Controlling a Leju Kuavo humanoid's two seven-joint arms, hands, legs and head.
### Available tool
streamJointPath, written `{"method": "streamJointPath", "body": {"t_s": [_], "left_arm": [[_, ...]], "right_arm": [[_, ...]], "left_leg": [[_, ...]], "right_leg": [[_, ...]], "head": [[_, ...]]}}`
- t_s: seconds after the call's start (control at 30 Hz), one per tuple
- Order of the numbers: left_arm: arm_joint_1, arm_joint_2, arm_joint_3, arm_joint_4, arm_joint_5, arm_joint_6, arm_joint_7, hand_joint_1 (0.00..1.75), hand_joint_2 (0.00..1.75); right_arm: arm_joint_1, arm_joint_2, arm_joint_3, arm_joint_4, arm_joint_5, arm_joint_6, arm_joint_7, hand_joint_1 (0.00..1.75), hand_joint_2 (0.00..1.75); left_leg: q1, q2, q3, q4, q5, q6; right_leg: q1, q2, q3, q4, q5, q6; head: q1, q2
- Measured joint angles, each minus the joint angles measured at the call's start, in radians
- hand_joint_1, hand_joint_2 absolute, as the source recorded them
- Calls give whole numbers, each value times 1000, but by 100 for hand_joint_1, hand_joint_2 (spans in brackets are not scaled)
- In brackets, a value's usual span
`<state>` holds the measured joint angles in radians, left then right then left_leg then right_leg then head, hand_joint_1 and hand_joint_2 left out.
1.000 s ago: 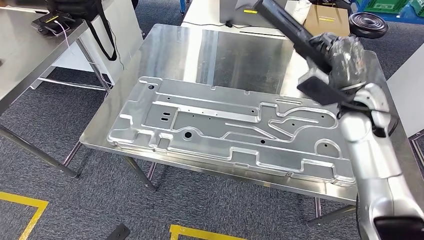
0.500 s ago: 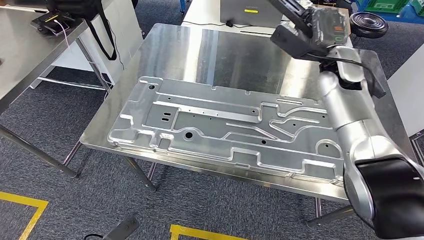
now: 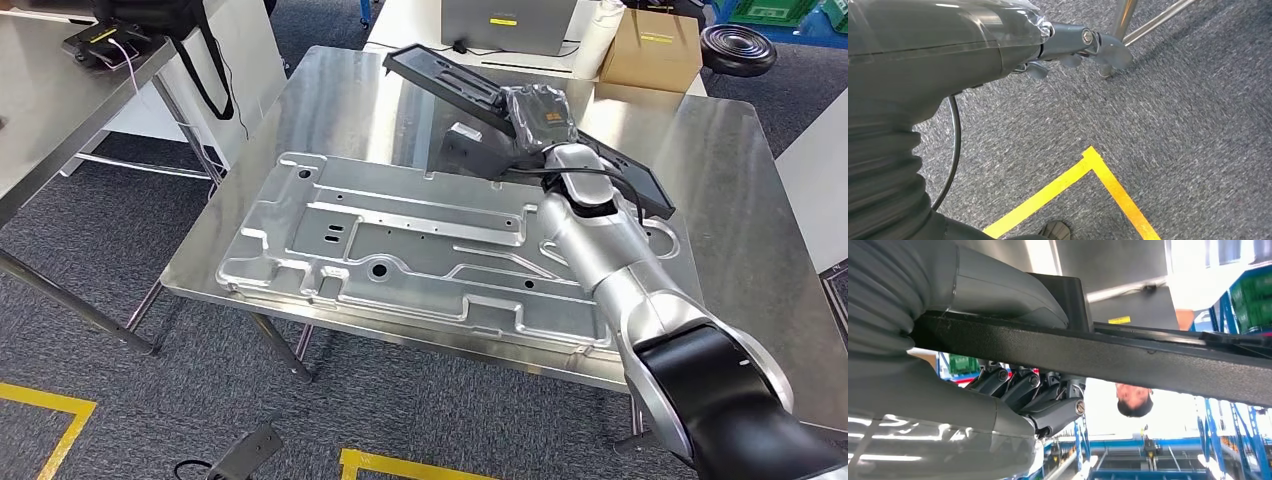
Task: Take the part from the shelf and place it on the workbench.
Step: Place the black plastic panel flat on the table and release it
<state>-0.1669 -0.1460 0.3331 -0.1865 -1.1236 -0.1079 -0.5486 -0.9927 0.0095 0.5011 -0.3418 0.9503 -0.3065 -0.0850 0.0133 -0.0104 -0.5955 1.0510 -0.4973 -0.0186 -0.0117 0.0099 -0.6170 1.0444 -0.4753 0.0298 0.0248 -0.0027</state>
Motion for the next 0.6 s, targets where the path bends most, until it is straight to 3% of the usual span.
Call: {"method": "streamJointPath", "body": {"t_s": [0.3,0.43,0.57,0.6], "left_arm": [[9,0,1,0,4,5,-1,0,175],[9,0,1,0,4,4,0,0,175],[8,0,0,0,2,3,0,0,175],[8,0,-1,0,1,1,1,0,131]], "right_arm": [[53,10,16,31,-1,-8,10,162,175],[57,12,19,37,-2,-9,-3,0,0],[57,20,22,38,2,-10,-13,0,0],[57,23,23,38,4,-10,-15,0,0]], "left_leg": [[0,0,0,0,0,0],[0,0,0,0,0,0],[0,0,0,0,0,0],[0,0,0,0,0,0]], "right_leg": [[0,0,0,-1,0,0],[0,0,0,-1,0,0],[0,0,0,-1,0,0],[0,0,0,-1,0,0]], "head": [[0,0],[0,0],[0,0],[0,0]]}}
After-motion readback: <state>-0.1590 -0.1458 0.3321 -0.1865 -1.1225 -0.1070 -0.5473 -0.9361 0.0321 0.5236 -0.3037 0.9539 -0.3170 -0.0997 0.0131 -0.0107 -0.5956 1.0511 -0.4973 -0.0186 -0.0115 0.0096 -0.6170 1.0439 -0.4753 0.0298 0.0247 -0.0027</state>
